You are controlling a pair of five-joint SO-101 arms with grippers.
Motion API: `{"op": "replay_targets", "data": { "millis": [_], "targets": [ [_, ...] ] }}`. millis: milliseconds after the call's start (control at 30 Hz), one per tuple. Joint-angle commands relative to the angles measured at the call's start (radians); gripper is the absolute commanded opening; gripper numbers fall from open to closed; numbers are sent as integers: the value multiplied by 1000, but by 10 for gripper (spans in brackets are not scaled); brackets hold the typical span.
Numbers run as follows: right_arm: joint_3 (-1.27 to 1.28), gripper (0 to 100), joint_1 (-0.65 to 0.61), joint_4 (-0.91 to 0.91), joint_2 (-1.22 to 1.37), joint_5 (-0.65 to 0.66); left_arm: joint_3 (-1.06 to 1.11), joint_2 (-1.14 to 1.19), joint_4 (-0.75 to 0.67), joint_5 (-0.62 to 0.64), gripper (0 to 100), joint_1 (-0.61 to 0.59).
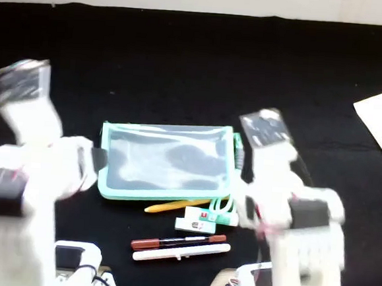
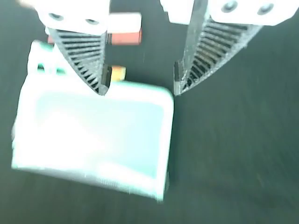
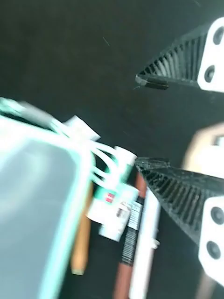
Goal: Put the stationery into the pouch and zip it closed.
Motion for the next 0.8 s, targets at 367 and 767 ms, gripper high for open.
{"op": "replay_targets", "data": {
  "millis": [367,767],
  "targets": [
    [-73,245,-22,-240,618,-160,-42,427,-38,-9,228,35],
    [-73,243,-21,-387,889,-336,-42,513,-158,-9,228,-153]
  ]
}}
